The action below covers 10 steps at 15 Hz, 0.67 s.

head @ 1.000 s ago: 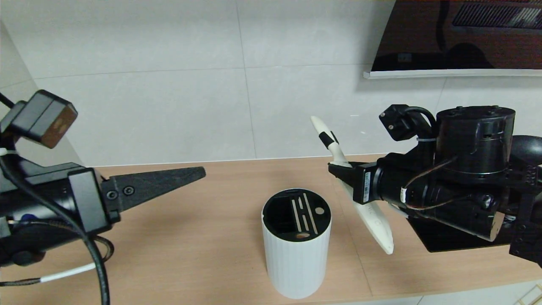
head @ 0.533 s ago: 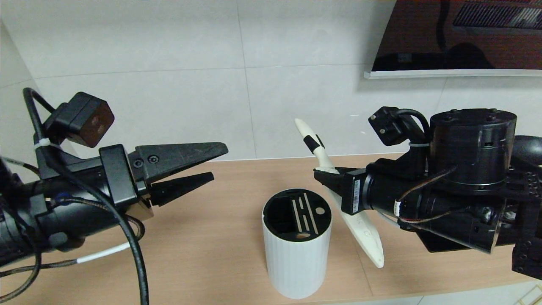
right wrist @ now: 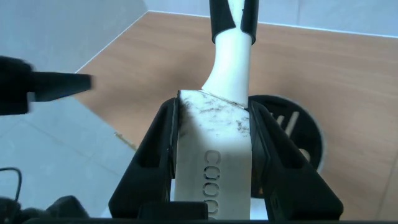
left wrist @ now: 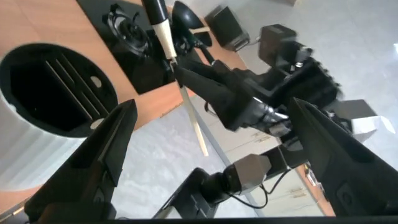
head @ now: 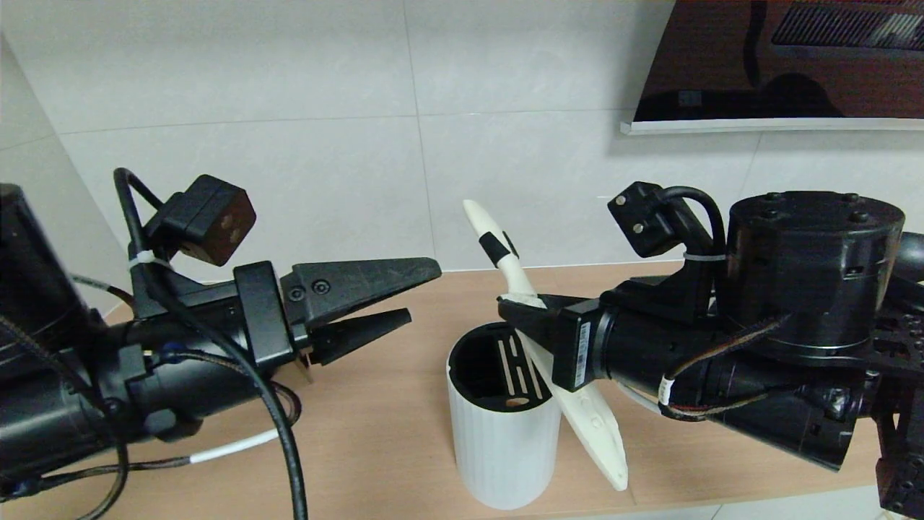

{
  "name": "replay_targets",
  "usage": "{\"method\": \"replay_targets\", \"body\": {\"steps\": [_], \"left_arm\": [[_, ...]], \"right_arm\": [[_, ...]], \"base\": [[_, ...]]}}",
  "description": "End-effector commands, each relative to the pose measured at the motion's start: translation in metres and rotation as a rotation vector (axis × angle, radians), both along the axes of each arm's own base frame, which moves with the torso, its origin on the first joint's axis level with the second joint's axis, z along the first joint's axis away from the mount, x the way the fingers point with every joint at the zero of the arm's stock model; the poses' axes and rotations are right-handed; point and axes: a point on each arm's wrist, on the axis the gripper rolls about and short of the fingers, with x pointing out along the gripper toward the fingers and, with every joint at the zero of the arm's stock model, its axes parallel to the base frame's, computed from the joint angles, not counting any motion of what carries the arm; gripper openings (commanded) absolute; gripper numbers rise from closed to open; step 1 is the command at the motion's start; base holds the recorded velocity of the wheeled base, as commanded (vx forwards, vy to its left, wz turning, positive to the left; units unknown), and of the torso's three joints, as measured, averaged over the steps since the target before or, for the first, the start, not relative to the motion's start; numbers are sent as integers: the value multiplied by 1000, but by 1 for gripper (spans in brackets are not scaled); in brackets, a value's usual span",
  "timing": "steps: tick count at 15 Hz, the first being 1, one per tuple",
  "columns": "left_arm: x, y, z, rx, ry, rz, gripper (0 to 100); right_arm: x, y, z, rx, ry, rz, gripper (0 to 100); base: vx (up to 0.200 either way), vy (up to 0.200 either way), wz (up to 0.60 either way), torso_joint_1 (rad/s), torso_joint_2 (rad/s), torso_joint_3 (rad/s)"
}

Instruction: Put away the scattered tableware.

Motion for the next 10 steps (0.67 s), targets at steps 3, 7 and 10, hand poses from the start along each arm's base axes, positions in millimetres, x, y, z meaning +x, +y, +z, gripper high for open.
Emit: {"method": "replay_targets", "body": {"steps": [3,7,10], "left_arm": [[27,-36,-29,16,33,114,100],[31,-44,-30,-40,24,125,100],[33,-46,-28,-76,9,141,100]], "right_arm": [[-6,6,-2,-1,8,25,0],[-10,13,-5,6,29,48,0],[-10,16,-9,2,43,51,0]], "base": [[0,0,0,0,0,0],[0,0,0,0,0,0],[0,0,0,0,0,0]]}}
